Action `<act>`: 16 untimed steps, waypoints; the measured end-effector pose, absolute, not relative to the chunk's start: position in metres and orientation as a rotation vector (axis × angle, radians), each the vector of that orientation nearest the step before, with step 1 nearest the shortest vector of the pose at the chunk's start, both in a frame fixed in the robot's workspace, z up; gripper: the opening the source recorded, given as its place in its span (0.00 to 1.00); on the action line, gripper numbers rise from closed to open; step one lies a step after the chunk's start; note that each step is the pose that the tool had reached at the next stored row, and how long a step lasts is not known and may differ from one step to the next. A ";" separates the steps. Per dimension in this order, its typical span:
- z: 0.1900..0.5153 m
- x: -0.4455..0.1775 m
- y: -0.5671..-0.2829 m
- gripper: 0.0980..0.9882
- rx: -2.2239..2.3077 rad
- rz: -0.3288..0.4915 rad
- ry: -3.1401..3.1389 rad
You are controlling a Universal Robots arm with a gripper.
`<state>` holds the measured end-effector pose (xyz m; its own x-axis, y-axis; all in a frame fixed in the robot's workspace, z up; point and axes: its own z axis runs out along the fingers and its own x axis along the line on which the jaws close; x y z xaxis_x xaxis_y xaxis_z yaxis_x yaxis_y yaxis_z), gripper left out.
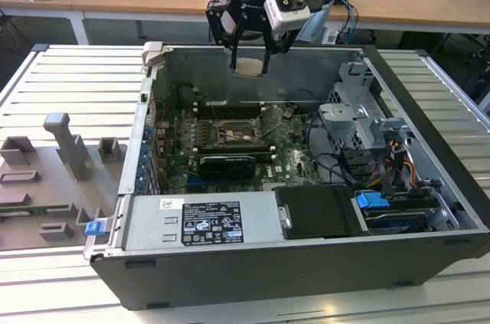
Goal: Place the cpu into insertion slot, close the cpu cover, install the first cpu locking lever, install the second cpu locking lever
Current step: 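Place the cpu into insertion slot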
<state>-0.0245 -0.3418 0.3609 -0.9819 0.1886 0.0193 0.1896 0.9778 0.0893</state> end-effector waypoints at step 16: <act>0.361 -0.025 -0.342 0.50 -0.334 -0.142 -3.111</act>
<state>-0.0246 -0.3418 0.3608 -0.9772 0.2116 0.0193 0.2124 0.9731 0.0893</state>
